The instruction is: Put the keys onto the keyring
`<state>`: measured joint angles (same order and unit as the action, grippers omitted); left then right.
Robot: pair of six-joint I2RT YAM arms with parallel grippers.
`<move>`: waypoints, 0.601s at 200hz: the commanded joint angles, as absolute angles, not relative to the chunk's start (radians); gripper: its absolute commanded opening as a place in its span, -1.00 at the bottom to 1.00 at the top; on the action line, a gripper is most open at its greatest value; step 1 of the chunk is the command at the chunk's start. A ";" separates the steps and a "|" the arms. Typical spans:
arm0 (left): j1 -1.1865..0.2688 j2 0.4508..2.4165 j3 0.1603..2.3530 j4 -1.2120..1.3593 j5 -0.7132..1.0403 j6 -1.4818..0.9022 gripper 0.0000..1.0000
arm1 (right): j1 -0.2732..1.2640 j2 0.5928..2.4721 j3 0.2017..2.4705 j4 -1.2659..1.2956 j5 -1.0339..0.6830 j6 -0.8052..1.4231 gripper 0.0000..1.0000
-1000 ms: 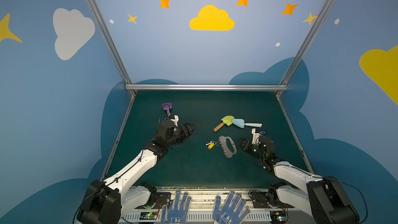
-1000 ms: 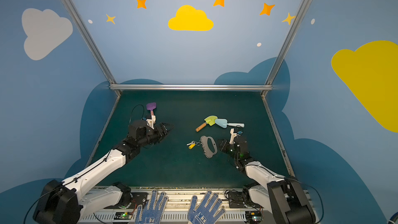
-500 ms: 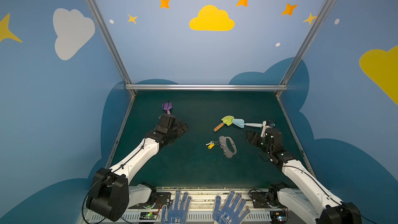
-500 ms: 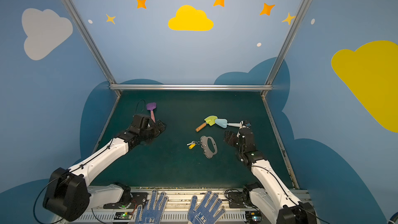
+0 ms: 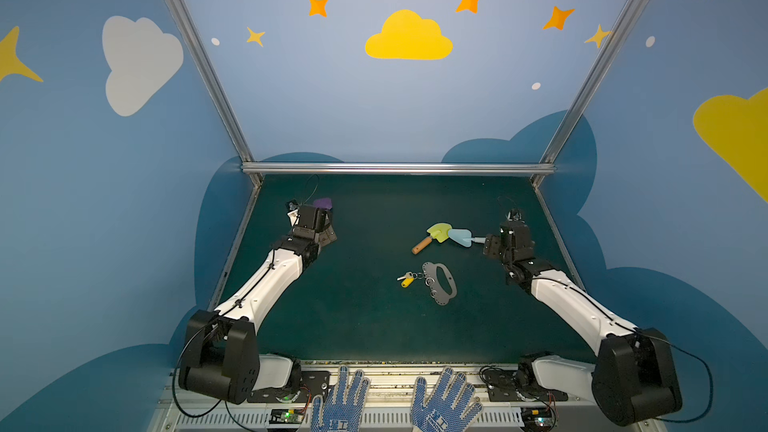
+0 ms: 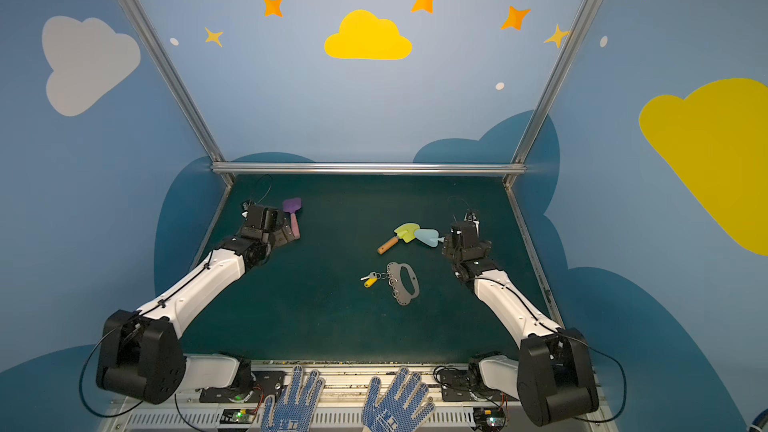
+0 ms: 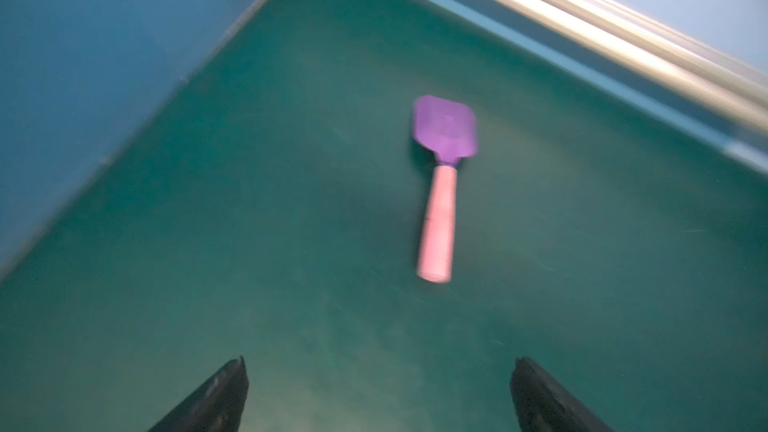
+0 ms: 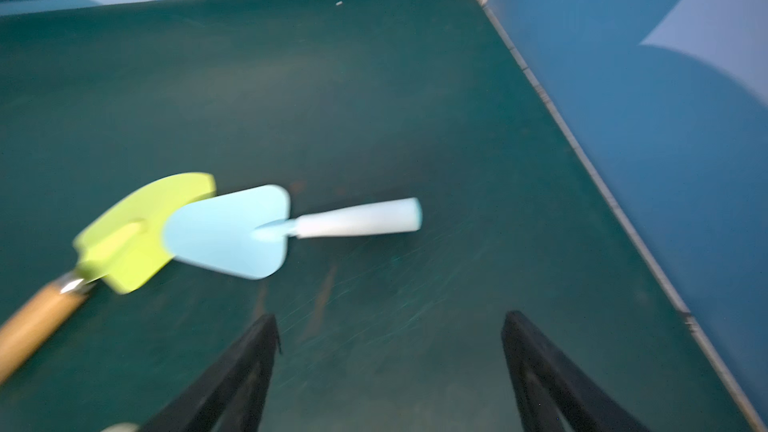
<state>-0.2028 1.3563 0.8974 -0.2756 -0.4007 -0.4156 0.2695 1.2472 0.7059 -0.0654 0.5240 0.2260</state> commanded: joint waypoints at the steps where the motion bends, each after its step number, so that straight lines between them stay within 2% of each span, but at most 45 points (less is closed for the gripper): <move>1: -0.169 1.350 0.790 -0.034 -0.522 -0.218 1.00 | 0.249 1.290 0.647 0.111 0.680 0.129 0.73; 48: -0.110 1.493 0.682 0.277 -0.519 -0.061 1.00 | 0.194 1.390 0.516 0.481 0.601 0.002 0.73; 67: -0.097 1.525 0.633 0.410 -0.464 -0.062 1.00 | 0.174 1.426 0.478 0.594 0.531 0.004 0.73; 76: -0.096 1.539 0.615 0.446 -0.430 -0.046 1.00 | 0.170 1.420 0.476 0.587 0.477 0.012 0.73; 108: -0.088 1.514 0.527 0.565 -0.335 -0.018 1.00 | 0.104 1.523 0.384 0.853 0.214 -0.001 0.72; 120: -0.079 1.483 0.456 0.660 -0.262 -0.005 1.00 | 0.095 1.548 0.372 0.927 0.191 0.000 0.75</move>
<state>-0.0948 1.5352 0.5423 0.4541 -0.3847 -0.0528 0.1204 1.4853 0.4038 0.6975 0.3576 0.0177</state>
